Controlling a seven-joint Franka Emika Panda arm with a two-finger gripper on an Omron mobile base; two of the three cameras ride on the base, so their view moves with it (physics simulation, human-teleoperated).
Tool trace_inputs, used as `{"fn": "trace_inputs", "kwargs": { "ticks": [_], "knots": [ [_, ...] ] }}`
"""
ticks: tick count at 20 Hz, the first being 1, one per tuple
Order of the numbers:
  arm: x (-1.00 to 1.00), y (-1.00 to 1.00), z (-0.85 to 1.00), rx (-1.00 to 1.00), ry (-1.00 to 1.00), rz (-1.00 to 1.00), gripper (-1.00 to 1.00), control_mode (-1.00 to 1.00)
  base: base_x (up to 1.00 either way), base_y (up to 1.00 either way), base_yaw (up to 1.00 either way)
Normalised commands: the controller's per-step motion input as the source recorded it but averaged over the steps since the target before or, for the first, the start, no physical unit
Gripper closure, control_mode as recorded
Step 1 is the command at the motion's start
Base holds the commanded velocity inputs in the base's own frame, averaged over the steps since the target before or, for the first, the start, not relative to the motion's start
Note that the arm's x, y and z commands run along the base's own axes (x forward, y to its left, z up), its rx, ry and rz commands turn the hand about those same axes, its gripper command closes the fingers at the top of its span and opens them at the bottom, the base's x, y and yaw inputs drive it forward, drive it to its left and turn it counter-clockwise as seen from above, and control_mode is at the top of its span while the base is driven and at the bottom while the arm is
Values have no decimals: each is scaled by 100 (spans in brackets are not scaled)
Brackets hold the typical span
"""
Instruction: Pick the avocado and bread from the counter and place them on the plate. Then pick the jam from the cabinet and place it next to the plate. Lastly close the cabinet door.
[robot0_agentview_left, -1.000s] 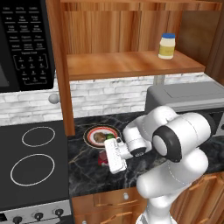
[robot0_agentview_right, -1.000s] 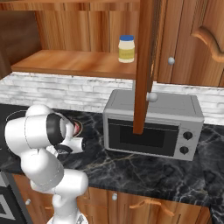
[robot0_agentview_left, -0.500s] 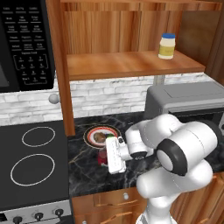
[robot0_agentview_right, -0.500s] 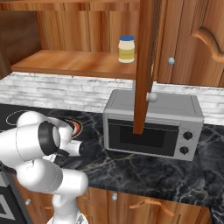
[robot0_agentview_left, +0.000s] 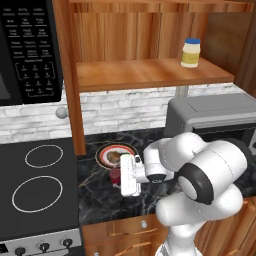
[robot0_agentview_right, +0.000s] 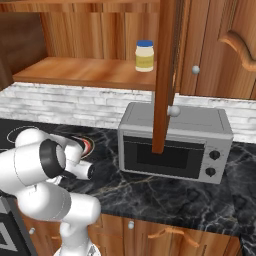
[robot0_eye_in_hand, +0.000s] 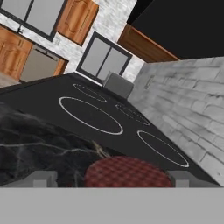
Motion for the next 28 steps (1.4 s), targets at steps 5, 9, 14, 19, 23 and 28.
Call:
{"fn": "trace_inputs", "kwargs": {
  "ticks": [5,9,14,19,23,28],
  "knots": [
    [7,0,0,5,0,-7,-100,-100,0,0,0],
    [15,0,7,6,0,-15,-100,-100,0,0,0],
    [30,0,2,4,0,-27,-100,-100,0,0,0],
    [12,0,20,5,0,-29,-100,-100,0,0,0],
    [-30,0,63,10,2,-28,-100,-100,0,0,0],
    [-81,-1,73,12,13,-22,-100,-100,0,0,0]
  ]
}}
